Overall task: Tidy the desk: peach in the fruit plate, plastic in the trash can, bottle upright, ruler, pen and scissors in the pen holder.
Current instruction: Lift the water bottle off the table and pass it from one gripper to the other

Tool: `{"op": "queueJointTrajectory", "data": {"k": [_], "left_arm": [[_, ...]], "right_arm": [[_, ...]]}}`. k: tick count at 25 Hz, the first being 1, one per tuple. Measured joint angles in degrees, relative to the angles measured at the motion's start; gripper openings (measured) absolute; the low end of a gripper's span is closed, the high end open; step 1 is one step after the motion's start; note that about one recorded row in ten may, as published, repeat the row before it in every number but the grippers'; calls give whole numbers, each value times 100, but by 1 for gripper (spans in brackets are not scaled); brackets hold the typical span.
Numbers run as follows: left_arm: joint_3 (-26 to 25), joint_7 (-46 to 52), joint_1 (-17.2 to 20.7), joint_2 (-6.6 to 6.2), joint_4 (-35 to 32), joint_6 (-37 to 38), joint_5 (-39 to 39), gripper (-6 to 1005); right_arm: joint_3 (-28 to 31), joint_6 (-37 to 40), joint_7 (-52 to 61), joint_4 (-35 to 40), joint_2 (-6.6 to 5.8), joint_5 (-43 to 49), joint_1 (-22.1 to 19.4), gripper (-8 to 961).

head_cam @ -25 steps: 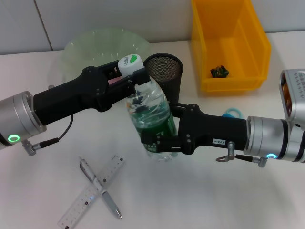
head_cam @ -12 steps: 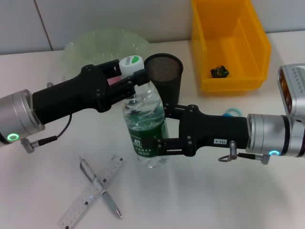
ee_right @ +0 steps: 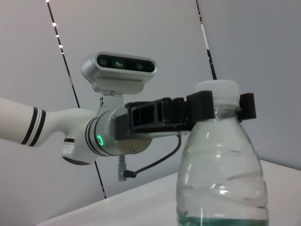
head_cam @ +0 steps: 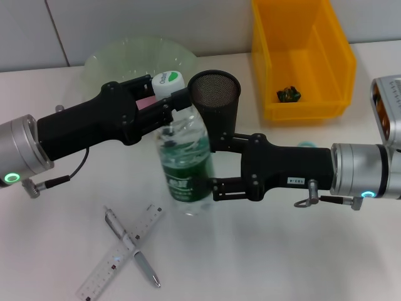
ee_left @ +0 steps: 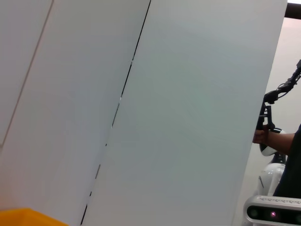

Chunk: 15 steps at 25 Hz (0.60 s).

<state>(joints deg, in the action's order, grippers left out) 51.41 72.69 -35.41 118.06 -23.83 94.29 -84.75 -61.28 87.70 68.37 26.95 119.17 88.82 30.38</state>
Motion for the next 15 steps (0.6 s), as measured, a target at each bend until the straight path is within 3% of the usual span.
{"op": "queueJointTrajectory", "data": {"k": [15], "left_arm": [[0, -10, 74, -2, -253, -133, 1, 444]], "right_arm": [[55, -11, 314, 405, -15, 164, -202, 808]]}}
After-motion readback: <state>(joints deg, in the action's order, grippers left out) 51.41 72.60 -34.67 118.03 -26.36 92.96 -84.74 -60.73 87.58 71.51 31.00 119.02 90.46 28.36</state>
